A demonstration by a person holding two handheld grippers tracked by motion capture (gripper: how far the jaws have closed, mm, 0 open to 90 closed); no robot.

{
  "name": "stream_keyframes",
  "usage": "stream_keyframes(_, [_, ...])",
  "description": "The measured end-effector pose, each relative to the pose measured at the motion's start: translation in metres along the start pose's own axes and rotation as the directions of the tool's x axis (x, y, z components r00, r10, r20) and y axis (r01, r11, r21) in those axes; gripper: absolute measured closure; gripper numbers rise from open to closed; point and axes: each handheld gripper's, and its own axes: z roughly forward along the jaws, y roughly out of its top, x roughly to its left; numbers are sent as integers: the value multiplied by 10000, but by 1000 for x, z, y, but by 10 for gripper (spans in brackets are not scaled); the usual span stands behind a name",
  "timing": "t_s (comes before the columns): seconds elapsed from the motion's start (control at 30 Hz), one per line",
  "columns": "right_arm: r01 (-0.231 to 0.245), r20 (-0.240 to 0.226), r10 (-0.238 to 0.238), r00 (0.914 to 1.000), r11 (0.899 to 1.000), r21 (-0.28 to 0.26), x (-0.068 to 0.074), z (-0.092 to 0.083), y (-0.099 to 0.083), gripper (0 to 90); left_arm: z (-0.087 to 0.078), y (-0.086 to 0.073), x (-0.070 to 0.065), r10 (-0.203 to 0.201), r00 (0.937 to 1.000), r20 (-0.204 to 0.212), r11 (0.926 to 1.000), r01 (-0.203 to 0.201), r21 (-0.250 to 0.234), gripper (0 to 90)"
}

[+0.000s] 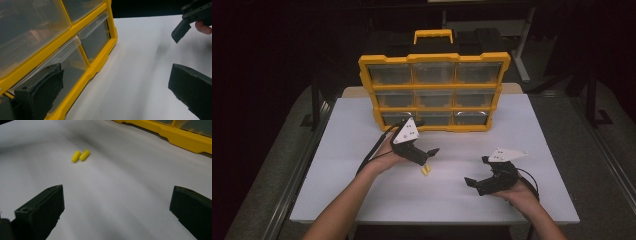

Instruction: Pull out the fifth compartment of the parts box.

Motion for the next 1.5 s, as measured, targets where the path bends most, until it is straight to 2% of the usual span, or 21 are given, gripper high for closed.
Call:
stream_keyframes(0.5, [28,-21,-28,10000,10000,-6,1,0,0,0,2,0,-5,708,9970,-311,9974,-703,165,0])
stream_keyframes(0.9, [36,-31,-36,10000,10000,3,1,0,0,0,3,-1,-7,1074,9930,-495,9940,-1062,269,0])
stream_keyframes(1.5, [51,-40,-51,10000,10000,11,1,0,0,0,5,-1,-11,1918,9776,-862,9807,-1875,547,0])
